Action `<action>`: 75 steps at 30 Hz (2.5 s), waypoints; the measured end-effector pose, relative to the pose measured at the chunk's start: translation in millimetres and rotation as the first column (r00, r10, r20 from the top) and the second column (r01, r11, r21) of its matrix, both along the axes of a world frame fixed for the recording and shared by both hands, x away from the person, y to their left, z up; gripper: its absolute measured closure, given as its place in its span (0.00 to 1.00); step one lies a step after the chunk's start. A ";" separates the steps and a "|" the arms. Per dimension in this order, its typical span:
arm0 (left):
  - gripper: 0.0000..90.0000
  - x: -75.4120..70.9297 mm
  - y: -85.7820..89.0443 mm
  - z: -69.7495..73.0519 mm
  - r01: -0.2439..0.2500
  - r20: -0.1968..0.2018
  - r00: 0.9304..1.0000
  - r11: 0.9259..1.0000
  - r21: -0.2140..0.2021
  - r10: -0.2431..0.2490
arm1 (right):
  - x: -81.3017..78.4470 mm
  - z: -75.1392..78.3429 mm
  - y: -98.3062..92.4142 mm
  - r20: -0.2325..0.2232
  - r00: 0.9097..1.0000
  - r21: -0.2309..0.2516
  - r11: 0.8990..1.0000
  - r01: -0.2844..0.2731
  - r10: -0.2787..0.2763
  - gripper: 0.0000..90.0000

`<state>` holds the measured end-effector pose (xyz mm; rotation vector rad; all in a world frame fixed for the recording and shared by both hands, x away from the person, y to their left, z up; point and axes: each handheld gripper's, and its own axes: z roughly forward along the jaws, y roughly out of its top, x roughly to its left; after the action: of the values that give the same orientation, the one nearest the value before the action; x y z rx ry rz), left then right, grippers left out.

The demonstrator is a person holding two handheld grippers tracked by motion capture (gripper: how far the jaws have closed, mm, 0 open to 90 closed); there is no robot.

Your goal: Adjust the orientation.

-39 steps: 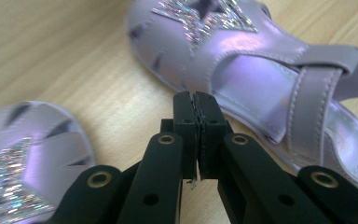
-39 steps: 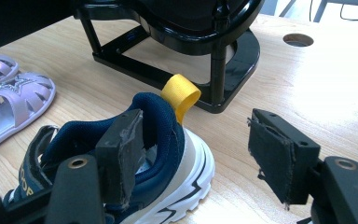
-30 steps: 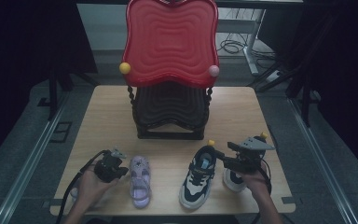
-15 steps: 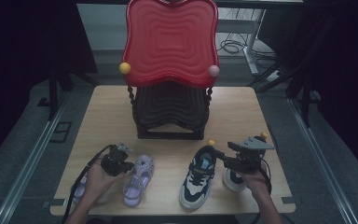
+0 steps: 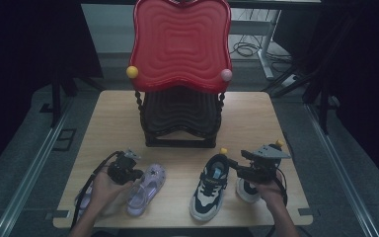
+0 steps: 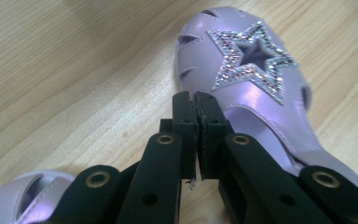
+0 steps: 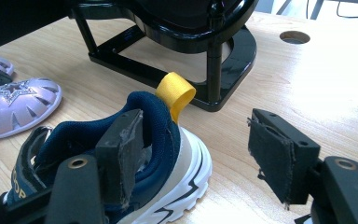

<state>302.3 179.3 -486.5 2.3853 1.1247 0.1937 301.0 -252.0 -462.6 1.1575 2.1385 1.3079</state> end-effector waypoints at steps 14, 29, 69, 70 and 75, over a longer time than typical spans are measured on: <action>0.83 -39.8 14.1 26.6 0.001 0.070 0.998 0.999 -0.035 0.002 | -0.3 0.6 -1.1 0.001 1.000 0.005 1.000 0.005 -0.005 0.38; 0.73 -57.3 18.1 19.1 -0.006 0.054 0.998 0.999 -0.045 0.009 | -1.4 1.4 -1.4 0.002 1.000 0.007 1.000 0.008 -0.008 0.38; 0.94 -53.8 21.4 15.7 -0.017 0.066 0.998 0.998 -0.056 0.021 | -2.2 3.4 -6.0 0.019 0.999 0.020 0.999 0.033 -0.033 0.39; 0.94 -55.0 24.3 17.0 -0.020 0.070 0.997 0.998 -0.058 0.024 | -2.2 3.3 -5.6 0.018 0.999 0.019 0.999 0.032 -0.033 0.39; 0.94 -59.2 35.5 21.2 -0.044 0.088 0.995 0.996 -0.078 0.051 | -1.0 1.3 -3.3 0.008 1.000 0.014 1.000 0.028 -0.028 0.39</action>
<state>243.1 214.8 -465.4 2.2614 1.1277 0.2678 299.9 -255.3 -461.3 1.1813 2.1033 1.3147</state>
